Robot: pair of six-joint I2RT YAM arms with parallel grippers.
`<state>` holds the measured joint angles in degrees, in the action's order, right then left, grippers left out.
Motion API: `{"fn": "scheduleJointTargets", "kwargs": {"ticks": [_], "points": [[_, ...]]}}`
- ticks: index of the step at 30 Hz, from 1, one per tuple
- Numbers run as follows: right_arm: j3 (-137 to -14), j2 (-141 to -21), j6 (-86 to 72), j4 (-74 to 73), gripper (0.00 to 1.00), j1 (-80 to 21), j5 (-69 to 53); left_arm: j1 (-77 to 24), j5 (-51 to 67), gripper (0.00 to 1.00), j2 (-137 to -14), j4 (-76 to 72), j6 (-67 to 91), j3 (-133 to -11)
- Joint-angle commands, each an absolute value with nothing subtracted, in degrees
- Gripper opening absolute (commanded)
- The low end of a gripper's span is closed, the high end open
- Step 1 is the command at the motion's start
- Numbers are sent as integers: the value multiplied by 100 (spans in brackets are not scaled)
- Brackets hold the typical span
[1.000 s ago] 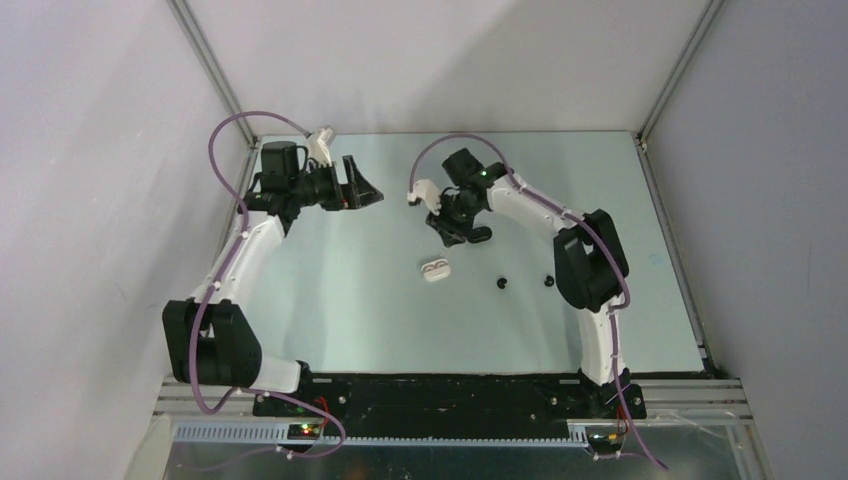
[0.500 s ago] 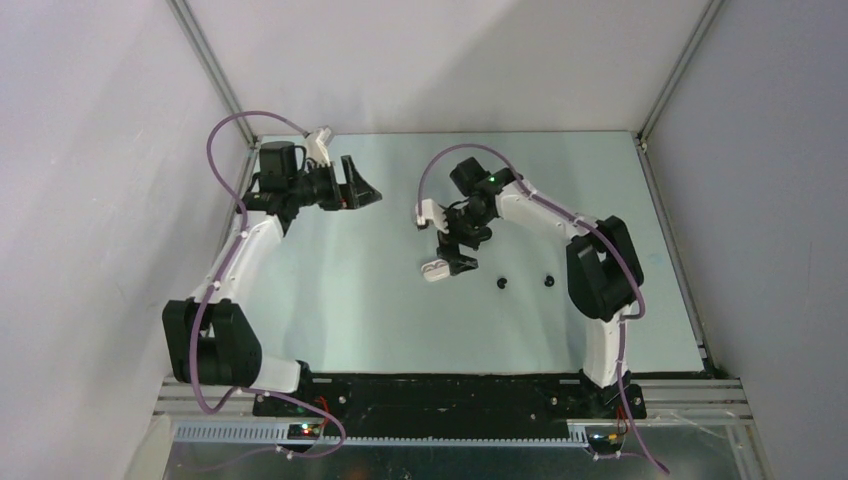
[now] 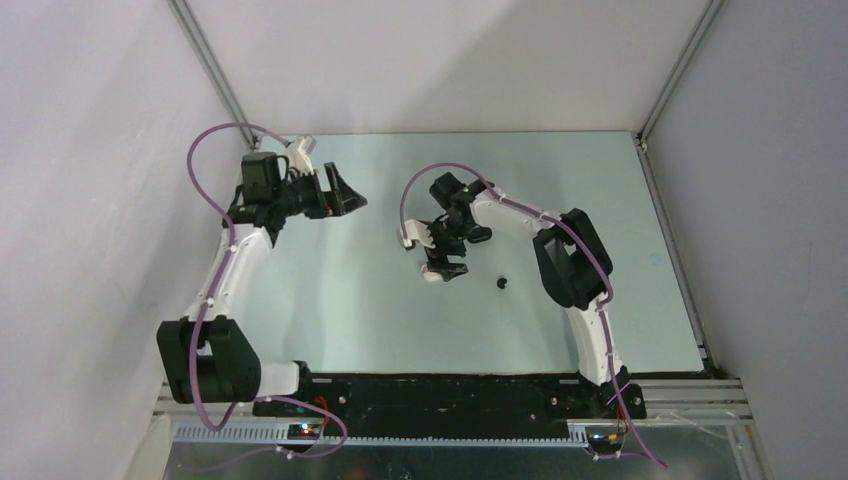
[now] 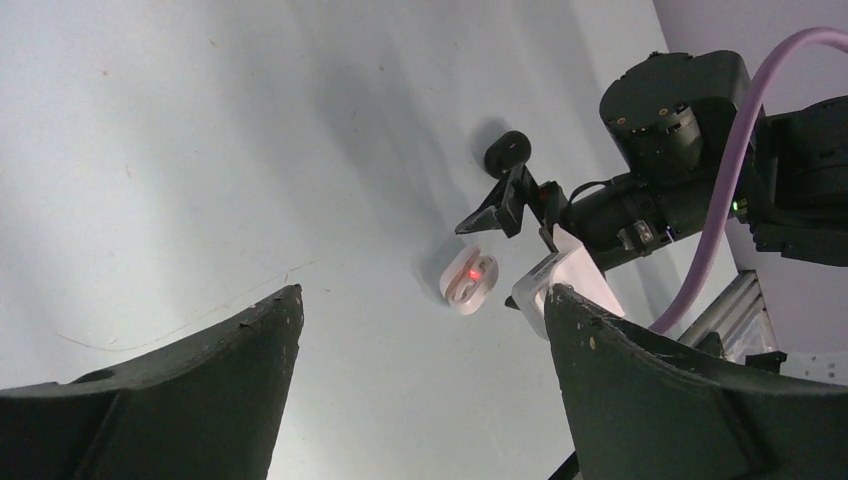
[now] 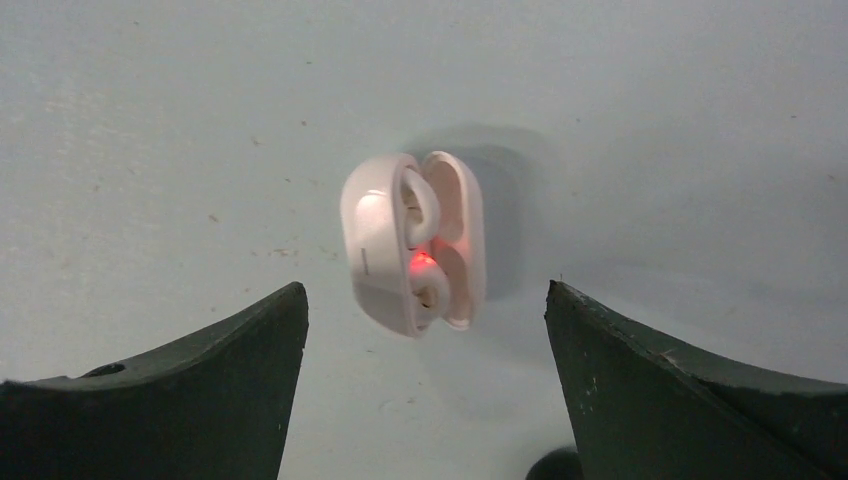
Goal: Insert the wireless bluetooth earbuds into the charging case
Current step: Close the charging case at the center of the board.
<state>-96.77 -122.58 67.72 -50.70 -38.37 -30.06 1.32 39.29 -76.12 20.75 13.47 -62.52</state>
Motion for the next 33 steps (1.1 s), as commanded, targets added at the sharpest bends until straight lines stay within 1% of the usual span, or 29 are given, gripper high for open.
{"fn": "scheduleJointTargets", "kwargs": {"ticks": [1, 6, 13, 16, 20, 25, 27, 33], "points": [[-9759, -12321, 6839, -4643, 90, -3849, -2812, 227, 4023, 94, -7387, 2004, 1226, -6236], [-9700, -12385, 6772, -4657, 81, -3869, -2840, 244, 4064, 94, -7528, 2003, 1260, -6350], [-9533, -12355, 6812, -4874, 78, -3903, -2918, 242, 4148, 93, -7748, 1996, 1339, -6545], [-9439, -12349, 6804, -4855, 75, -3923, -2901, 241, 4159, 93, -7784, 1995, 1361, -6573], [-9431, -12355, 6664, -4744, 67, -3923, -2864, 240, 4167, 93, -7782, 1987, 1367, -6554], [-9487, -12342, 6516, -4675, 46, -3922, -2768, 246, 4166, 93, -7776, 1995, 1370, -6544], [-9563, -12333, 6457, -4718, 41, -3899, -2740, 245, 4166, 93, -7785, 1991, 1371, -6552], [-9688, -12299, 6360, -4817, 34, -3859, -2671, 245, 4175, 93, -7852, 1993, 1382, -6576]]}}
